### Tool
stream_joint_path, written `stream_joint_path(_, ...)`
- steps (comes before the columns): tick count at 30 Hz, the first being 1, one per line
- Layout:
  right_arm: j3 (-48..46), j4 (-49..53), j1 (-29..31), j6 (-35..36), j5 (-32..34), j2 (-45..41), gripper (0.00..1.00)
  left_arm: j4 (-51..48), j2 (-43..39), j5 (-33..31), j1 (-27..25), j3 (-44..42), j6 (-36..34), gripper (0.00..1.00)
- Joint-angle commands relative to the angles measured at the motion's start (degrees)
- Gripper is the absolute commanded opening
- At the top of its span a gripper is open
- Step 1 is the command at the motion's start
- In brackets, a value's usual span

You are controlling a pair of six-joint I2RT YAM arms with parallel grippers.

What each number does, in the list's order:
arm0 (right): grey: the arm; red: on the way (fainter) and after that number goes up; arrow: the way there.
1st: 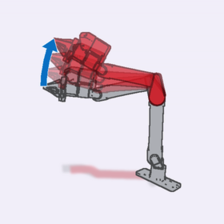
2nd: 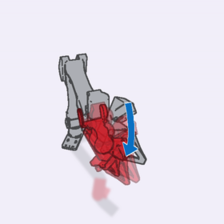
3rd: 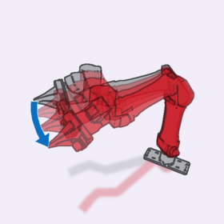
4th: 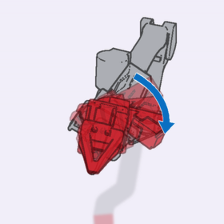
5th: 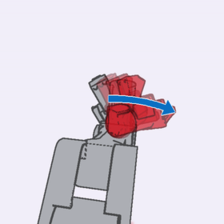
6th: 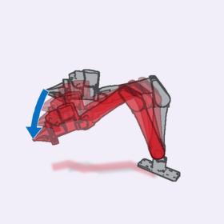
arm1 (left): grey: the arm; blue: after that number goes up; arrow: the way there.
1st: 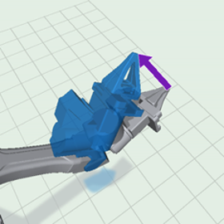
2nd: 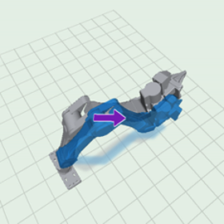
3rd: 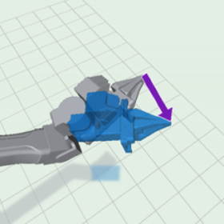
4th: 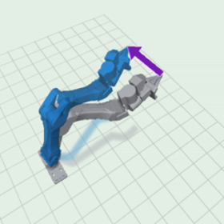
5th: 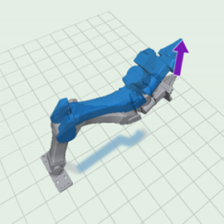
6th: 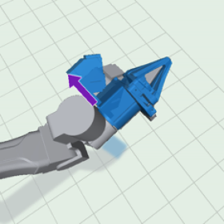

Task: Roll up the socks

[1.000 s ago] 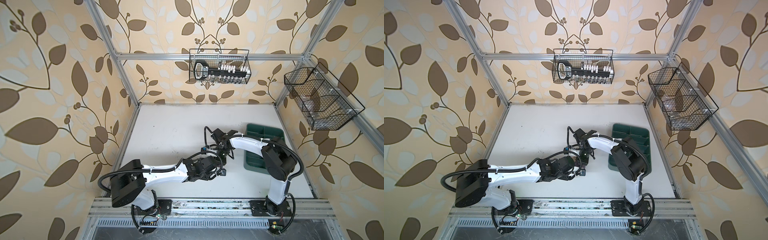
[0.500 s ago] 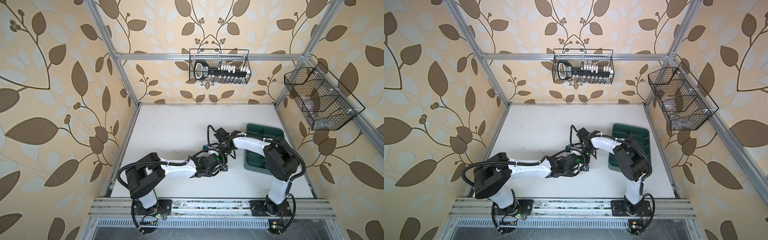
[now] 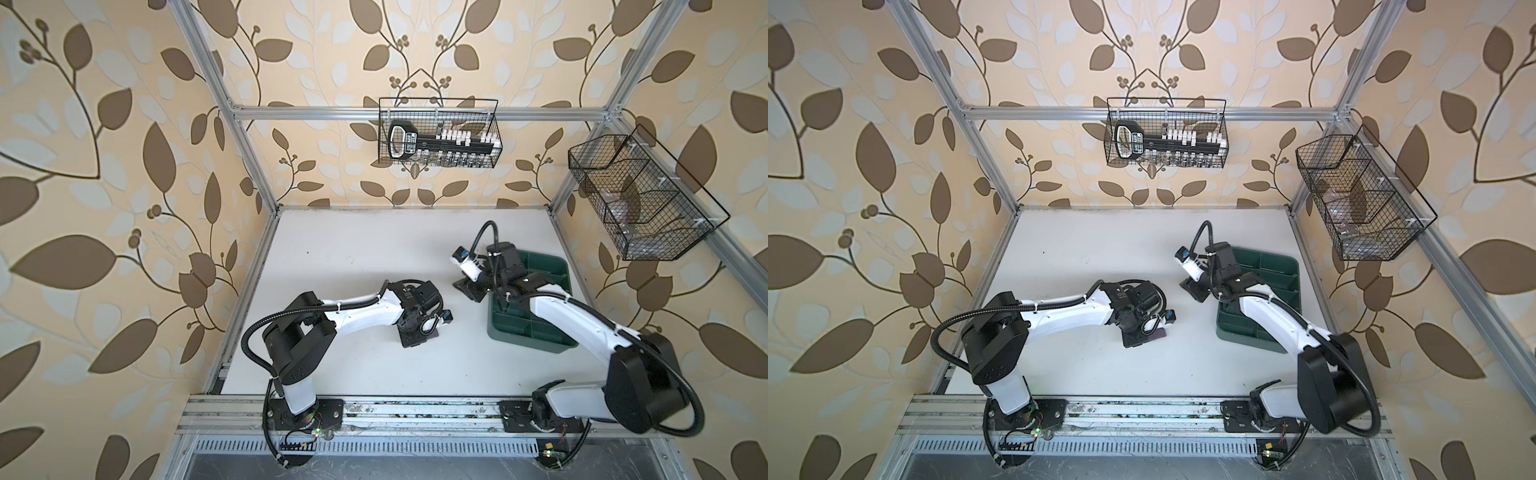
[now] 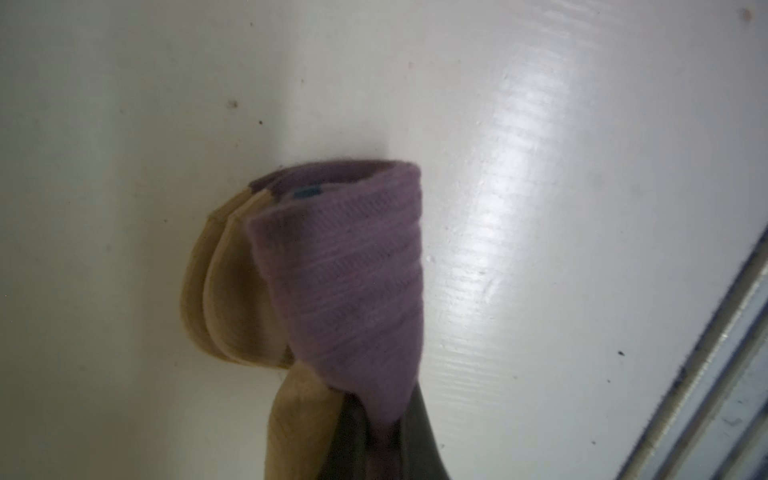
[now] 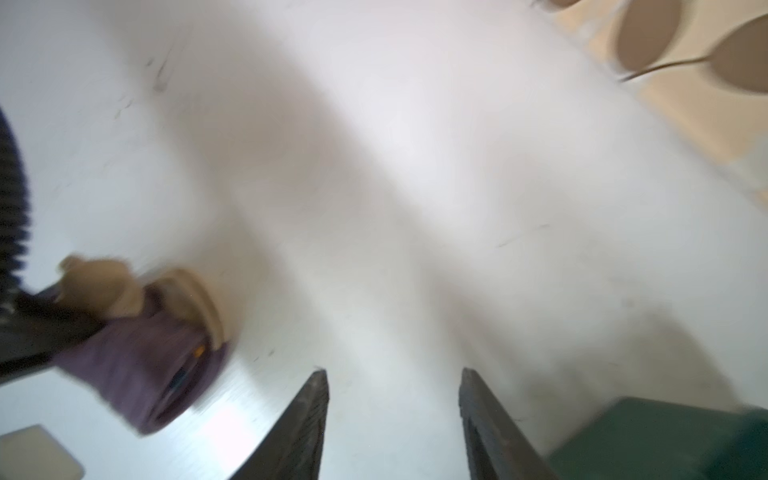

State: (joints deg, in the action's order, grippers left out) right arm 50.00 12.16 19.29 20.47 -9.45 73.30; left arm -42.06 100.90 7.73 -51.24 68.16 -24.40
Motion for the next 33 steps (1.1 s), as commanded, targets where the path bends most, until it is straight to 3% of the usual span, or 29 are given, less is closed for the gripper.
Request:
stream_joint_path(1, -3.33, -6.48, 0.39, -3.28, 6.96, -8.11, 0.51, -9.09, 1.46, 11.47, 3.96, 2.81, 3.7, 0.04)
stream_joint_path(3, -5.11, -4.47, 4.11, 3.01, 8.75, -12.37, 0.5, -9.96, 2.66, 14.92, 6.21, 4.23, 3.51, 0.05)
stream_joint_path(9, -14.95, 1.15, 25.05, 24.38, 23.59, -20.13, 0.51, -12.12, 9.62, 21.92, 10.95, 7.5, 0.9, 0.04)
stream_joint_path(13, -22.14, -4.0, 33.5, 32.38, 23.78, -21.31, 0.51, -11.71, 12.99, 22.01, 12.0, 8.1, 0.41, 0.04)
stream_joint_path(23, -20.85, -20.6, 37.18, 34.56, 20.06, 3.43, 0.52, -11.82, 17.53, 21.46, 13.25, 9.9, 1.15, 0.04)
stream_joint_path(33, -13.84, -22.39, 34.2, 36.99, 18.02, 15.36, 0.52, -11.73, 17.8, 21.72, 13.23, 9.84, 1.21, 0.04)
